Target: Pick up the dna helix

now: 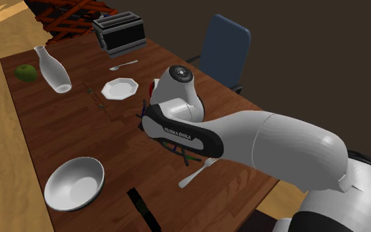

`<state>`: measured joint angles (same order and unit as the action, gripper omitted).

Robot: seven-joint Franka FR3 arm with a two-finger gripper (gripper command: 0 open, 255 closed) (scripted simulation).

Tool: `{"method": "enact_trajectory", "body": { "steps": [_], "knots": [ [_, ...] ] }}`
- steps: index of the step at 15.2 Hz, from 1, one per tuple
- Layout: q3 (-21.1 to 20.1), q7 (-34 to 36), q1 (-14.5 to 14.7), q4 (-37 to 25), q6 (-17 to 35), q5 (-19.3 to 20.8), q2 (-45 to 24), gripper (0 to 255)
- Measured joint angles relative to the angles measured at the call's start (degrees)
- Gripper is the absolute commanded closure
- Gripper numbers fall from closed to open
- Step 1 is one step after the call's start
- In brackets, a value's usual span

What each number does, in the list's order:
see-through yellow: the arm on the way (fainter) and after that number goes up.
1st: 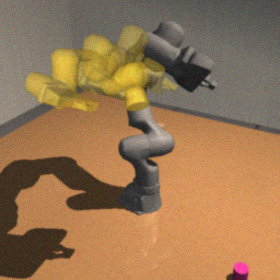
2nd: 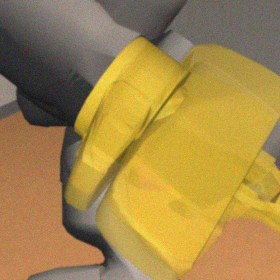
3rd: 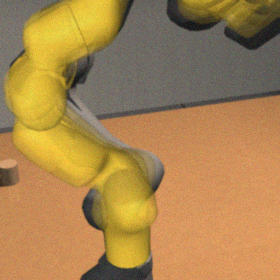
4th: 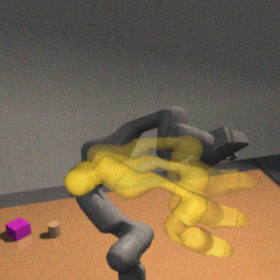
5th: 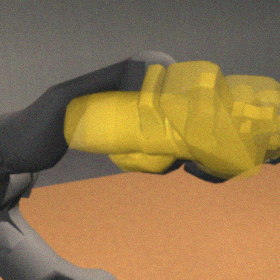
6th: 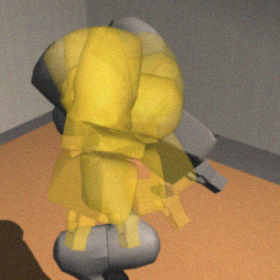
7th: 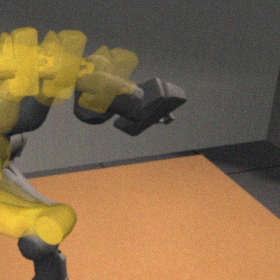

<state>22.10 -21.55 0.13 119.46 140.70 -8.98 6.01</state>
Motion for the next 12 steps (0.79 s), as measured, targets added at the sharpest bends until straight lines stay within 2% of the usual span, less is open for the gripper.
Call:
{"method": "enact_trajectory", "body": {
  "steps": [5,6,12],
  "knots": [
    [0.13,-1.28,0.25,2.40,3.64,-1.48,-1.34,0],
    [0.18,-1.48,0.24,2.63,3.91,-1.63,-1.41,255],
    [0.22,-1.57,0.22,2.83,4.21,-1.69,-1.35,255]
  ]
}}
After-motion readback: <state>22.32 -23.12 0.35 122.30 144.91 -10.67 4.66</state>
